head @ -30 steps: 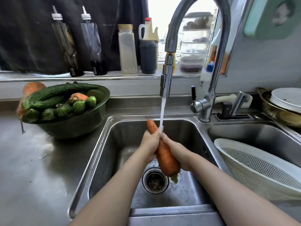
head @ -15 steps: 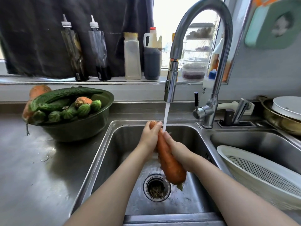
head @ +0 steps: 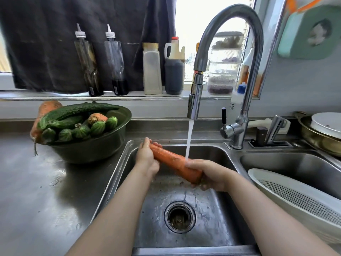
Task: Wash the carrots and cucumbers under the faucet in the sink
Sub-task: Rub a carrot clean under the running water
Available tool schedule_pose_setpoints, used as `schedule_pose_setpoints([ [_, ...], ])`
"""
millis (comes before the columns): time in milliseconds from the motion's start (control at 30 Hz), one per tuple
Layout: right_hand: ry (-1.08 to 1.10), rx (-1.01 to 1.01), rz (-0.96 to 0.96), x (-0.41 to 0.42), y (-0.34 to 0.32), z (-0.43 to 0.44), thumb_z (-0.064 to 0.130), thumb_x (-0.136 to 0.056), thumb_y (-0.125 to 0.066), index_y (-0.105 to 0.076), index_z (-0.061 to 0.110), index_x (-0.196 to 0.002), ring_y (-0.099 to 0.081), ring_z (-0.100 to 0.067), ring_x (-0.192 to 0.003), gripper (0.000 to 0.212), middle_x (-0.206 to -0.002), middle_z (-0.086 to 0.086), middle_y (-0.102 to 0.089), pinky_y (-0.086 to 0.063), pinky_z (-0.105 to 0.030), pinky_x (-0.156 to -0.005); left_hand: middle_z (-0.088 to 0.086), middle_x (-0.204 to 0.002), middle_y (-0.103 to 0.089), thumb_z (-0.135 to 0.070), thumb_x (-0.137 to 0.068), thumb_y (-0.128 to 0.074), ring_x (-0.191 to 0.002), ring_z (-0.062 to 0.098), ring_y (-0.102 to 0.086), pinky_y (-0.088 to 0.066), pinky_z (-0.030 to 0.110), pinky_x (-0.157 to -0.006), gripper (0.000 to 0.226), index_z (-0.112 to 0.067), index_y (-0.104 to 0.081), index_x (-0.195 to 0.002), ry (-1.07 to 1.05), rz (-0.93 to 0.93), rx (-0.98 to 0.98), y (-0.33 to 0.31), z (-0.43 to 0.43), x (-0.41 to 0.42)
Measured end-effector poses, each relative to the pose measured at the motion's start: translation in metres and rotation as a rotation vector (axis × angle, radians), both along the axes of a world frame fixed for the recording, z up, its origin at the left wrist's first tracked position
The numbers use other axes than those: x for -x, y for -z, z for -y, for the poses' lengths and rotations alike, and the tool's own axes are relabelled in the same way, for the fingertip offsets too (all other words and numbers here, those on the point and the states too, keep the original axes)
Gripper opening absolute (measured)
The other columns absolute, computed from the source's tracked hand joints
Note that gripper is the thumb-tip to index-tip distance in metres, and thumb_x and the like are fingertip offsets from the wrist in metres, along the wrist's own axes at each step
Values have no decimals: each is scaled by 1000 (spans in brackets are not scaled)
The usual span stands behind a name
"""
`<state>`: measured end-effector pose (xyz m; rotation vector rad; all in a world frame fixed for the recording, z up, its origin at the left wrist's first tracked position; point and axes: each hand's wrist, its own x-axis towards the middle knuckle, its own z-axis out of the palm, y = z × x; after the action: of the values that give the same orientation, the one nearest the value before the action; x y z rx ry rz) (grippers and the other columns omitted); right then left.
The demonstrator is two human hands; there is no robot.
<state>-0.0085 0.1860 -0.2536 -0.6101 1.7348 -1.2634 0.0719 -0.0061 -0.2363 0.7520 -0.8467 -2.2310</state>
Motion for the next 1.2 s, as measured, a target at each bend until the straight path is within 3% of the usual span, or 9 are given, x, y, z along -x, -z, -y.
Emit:
schedule_pose_setpoints([
  [167, 412, -16, -84, 3, -2, 15, 59, -99, -53, -66, 15, -110, -53, -20, -42, 47, -71, -10, -65, -33, -17, -37, 10, -95, -70, -14, -100, -63, -84, 23, -68, -63, 37, -60, 5, -12, -65, -97, 278, 159, 347, 4, 21, -19],
  [267, 339, 15, -22, -2, -5, 18, 54, -102, -51, -63, 16, -116, -55, -22, -43, 42, -73, -11, -65, -33, -17, -37, 14, -103, -71, -14, -98, -67, -86, 23, -69, -63, 34, -56, 5, -10, -64, -100, 259, 194, 342, 4, 26, -23],
  [400, 83, 217, -39, -5, -3, 20, 39, -83, -77, -66, 19, -124, -56, -18, -55, 47, -91, -11, -70, -34, -21, -40, 8, -97, -66, -21, -96, -72, -83, 18, -65, -58, 31, -44, 13, -15, -60, -94, 41, 348, 333, 6, 34, -25],
  [500, 201, 285, -30, -5, -2, 23, 32, -92, -74, -70, 17, -117, -50, -14, -45, 30, -80, -10, -71, -31, -20, -36, 10, -99, -63, -21, -91, -77, -85, 21, -64, -57, 29, -41, 16, -14, -62, -92, 69, 429, 354, 7, 37, -32],
  [633, 487, 224, 41, 1, -7, 25, 47, -96, -67, -71, 18, -100, -43, -15, -37, 30, -64, -5, -60, -26, -17, -34, 9, -82, -73, -52, -88, -75, -48, 19, -64, -46, 20, -42, 41, -12, -68, -94, 329, 704, 623, 8, 34, -37],
  [800, 634, 156, 90, 12, -10, 13, 45, -103, -56, -58, 18, -96, -41, -13, -33, 28, -65, -5, -48, -24, -15, -32, 3, -67, -75, -76, -92, -46, -50, 17, -60, -46, 24, -55, 72, -12, -75, -76, 647, 890, 1113, 6, 21, -36],
  [967, 666, 336, 64, 13, -12, 17, 44, -100, -62, -54, 18, -81, -27, -10, -36, 33, -51, 2, -32, -19, -19, -35, 6, -74, -71, -90, -75, -41, -57, 21, -63, -51, 28, -54, 87, -15, -71, -108, 859, 673, 943, 23, -14, -29],
  [1067, 551, 463, 47, 7, -17, 17, 38, -97, -67, -63, 15, -109, -33, -7, -35, 26, -56, 2, -41, -23, -19, -33, 8, -83, -66, -84, -81, -42, -59, 18, -62, -52, 32, -54, 80, -17, -64, -119, 845, 481, 814, 22, -35, -28],
  [1200, 470, 419, -201, -9, -17, 25, 38, -88, -80, -54, 23, -137, -70, -8, -95, 58, -117, 0, -68, -52, -14, -62, 13, -86, -65, -86, -84, -37, -60, 27, -62, -54, 35, -54, 85, -15, -61, -125, 822, 343, 711, 15, -53, -28],
])
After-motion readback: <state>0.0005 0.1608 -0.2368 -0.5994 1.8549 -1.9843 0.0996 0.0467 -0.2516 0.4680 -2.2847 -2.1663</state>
